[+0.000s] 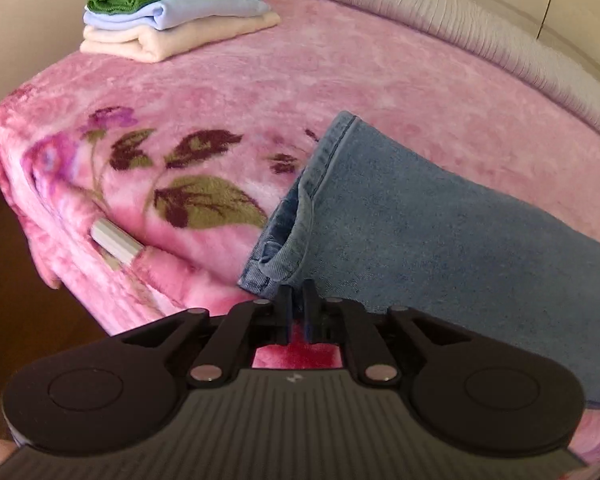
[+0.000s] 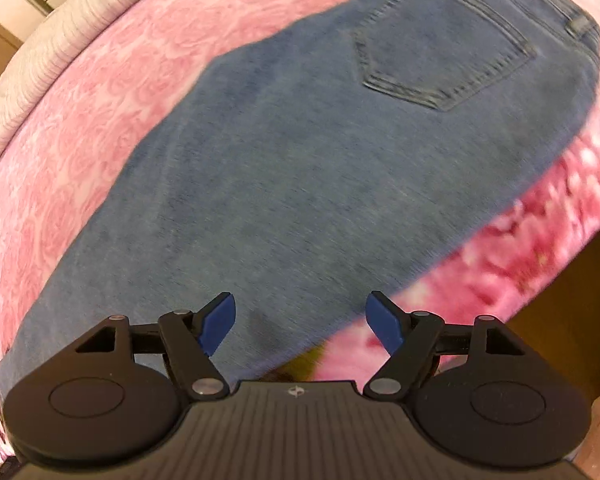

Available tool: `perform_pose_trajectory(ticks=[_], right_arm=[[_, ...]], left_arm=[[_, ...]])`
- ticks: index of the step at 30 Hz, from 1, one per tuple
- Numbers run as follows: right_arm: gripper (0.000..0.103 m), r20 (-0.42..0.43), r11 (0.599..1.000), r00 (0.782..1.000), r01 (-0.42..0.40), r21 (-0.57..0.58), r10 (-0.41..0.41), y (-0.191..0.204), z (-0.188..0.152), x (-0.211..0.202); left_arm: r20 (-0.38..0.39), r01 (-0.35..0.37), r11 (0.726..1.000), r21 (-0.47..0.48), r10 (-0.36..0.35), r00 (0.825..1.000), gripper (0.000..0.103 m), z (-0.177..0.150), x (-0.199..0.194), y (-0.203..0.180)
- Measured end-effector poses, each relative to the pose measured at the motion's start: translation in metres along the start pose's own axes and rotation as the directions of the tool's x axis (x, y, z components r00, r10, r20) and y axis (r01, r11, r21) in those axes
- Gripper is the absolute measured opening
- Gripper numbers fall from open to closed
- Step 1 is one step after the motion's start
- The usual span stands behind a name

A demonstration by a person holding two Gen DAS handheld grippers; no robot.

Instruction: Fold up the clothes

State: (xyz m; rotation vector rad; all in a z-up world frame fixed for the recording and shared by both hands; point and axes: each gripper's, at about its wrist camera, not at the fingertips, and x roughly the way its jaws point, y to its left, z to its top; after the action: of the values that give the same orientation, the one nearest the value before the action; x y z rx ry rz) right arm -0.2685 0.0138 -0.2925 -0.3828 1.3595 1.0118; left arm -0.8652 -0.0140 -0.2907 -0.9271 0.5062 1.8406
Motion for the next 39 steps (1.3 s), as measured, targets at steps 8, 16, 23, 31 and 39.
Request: perform_pose_trajectory(ticks=[8, 16, 23, 31, 39], right_arm=[[0.068, 0.079, 0.996, 0.997, -0.005, 0.088, -0.002, -0.036, -0.003, -0.028], [0.072, 0.320, 0.922, 0.945, 0.186, -0.339, -0.073, 0.000, 0.003, -0.009], [0.074, 0.419, 0.894, 0.904, 0.253, -0.369, -0.083, -0.009, -0.031, -0.002], [0.081, 0.558, 0.909, 0.827, 0.285, -0.303, -0.073, -0.029, -0.054, 0.016], [0.089, 0.520, 0.984, 0.853, 0.125, -0.126, -0.042, -0.034, -0.124, -0.054]], left_arm=[[0.040, -0.005, 0.995, 0.104, 0.001, 0.999, 0.019, 0.031, -0.046, -0.059], [0.012, 0.074, 0.946, 0.316, -0.082, 0.997, 0.030, -0.003, 0.013, -0.117], [0.072, 0.107, 0.962, 0.252, -0.129, 0.989, 0.038, -0.004, 0.007, -0.093], [0.124, 0.159, 0.939, 0.305, -0.205, 0.971, 0.054, -0.031, 0.022, -0.104], [0.082, 0.243, 0.924, 0.296, -0.278, 0.957, 0.094, -0.040, -0.050, -0.085]])
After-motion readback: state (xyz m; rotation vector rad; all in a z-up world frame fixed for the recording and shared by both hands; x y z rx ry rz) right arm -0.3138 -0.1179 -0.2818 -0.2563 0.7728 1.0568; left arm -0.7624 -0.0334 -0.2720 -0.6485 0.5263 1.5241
